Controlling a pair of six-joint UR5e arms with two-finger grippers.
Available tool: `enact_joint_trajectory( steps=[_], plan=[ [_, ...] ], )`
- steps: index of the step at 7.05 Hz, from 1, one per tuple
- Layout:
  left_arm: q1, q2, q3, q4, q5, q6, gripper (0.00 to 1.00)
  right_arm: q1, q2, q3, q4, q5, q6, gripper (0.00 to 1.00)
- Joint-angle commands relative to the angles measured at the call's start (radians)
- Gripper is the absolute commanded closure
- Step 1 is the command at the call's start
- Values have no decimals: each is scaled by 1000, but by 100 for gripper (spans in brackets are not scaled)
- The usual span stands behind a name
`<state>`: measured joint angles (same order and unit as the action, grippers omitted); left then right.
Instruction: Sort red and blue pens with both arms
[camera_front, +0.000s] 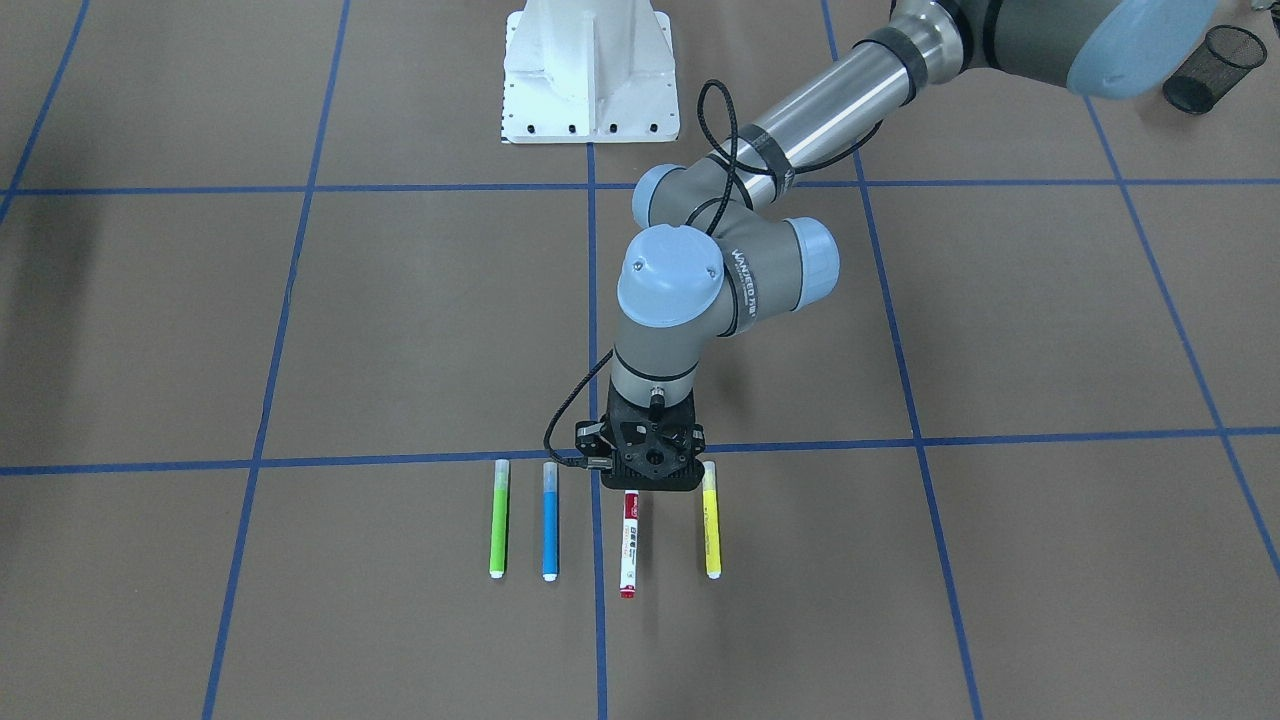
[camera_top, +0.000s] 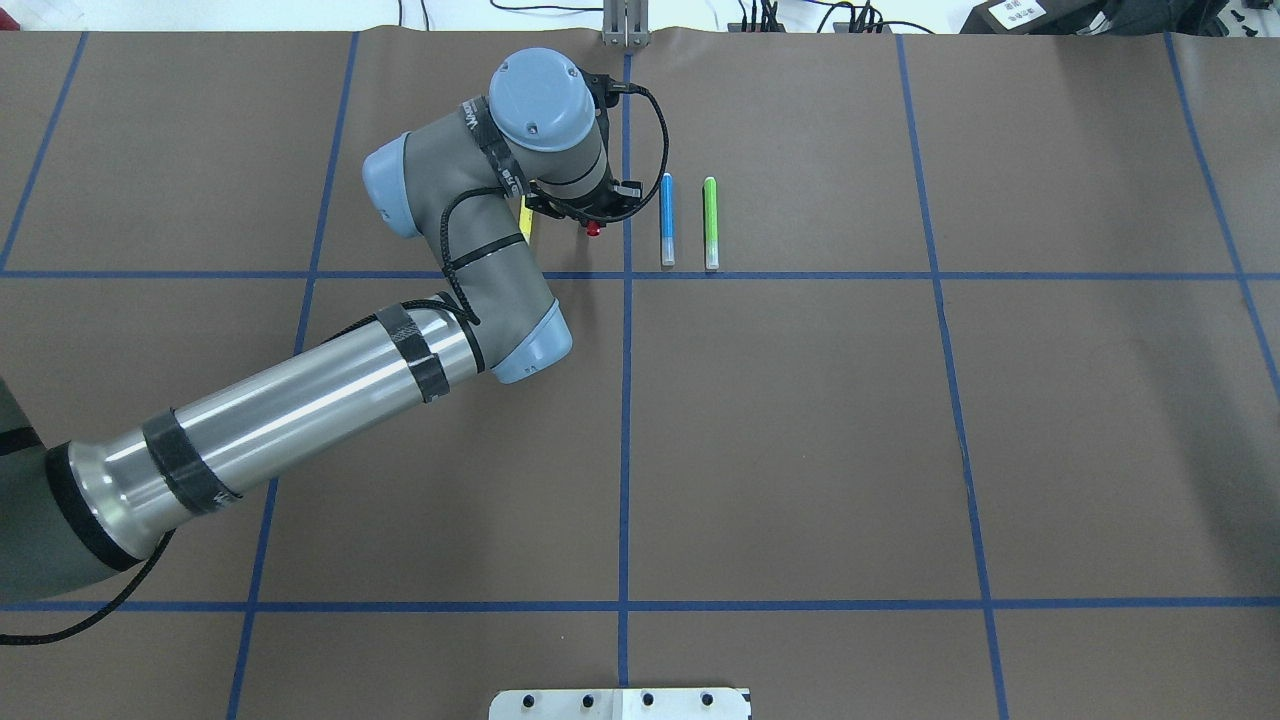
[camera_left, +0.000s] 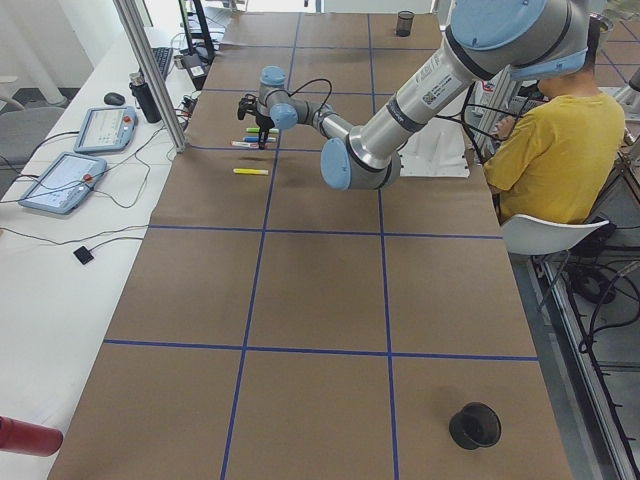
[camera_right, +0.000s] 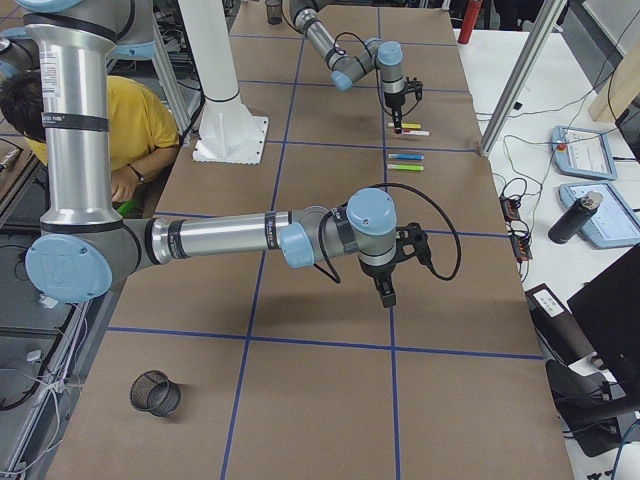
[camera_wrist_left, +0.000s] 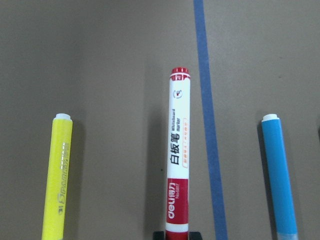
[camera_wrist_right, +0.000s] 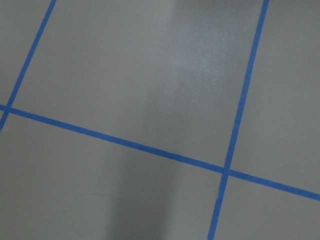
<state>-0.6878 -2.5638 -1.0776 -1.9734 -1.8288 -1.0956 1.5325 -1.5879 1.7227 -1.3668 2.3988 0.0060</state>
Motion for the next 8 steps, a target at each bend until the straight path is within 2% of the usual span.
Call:
enact_joint_trajectory(
  steps=[1,4,6,8],
  plan=[
    [-30,110,-201,89,-61,2,100,0,0,0,0,0,0,0],
    [-103,397,-590,99,-164,-1,100,0,-1,-2,0,0,0,0],
    [-227,585,-768,96,-301,-6,100,0,-3,-5,-2,0,2,0],
    [-384,771,-890,85,-448,35,100,0,-4,-6,-3,-1,0,0]
  ],
)
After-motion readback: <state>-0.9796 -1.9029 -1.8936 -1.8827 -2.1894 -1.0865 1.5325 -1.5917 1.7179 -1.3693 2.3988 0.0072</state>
